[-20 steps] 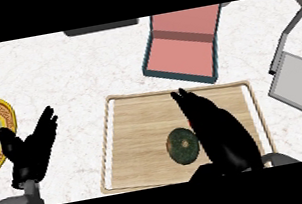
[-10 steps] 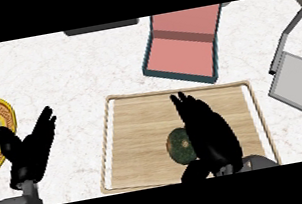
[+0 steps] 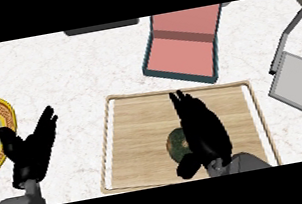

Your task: Pick the squash from the tray and place it in the tiered shelf

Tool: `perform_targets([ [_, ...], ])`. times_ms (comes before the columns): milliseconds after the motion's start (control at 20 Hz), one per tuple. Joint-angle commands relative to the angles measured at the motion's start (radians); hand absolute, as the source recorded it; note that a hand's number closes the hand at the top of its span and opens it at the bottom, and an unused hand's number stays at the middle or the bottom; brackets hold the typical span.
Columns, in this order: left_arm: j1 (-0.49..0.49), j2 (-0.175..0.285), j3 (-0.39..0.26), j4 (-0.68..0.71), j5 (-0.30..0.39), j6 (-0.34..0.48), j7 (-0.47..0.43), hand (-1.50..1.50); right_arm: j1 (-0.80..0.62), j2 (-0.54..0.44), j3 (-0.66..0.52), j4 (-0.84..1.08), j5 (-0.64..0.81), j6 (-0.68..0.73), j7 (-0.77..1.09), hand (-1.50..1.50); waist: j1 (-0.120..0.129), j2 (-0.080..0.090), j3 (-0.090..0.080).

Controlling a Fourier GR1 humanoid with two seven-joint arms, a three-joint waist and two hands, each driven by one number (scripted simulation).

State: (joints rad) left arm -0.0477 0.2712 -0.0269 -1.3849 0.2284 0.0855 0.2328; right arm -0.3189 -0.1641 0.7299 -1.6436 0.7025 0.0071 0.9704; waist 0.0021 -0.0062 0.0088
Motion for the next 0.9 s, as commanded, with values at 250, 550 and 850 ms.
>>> perform_targets([
  [250,-0.002,-0.028,0.010,0.094,-0.013,-0.030,0.002,0.00,0.027,0.106,0.010,0.114,0.065,-0.039,-0.091,-1.50,0.000,0.007,-0.009],
  [550,-0.002,-0.012,0.012,-0.004,-0.021,-0.004,0.098,0.00,0.022,0.016,0.000,0.157,-0.017,0.104,-0.267,1.50,0.002,0.006,-0.008],
  [850,-0.032,-0.008,0.047,0.049,-0.005,-0.047,0.076,0.00,0.092,0.078,-0.011,0.071,0.053,0.037,-0.204,1.50,-0.005,0.006,-0.009],
])
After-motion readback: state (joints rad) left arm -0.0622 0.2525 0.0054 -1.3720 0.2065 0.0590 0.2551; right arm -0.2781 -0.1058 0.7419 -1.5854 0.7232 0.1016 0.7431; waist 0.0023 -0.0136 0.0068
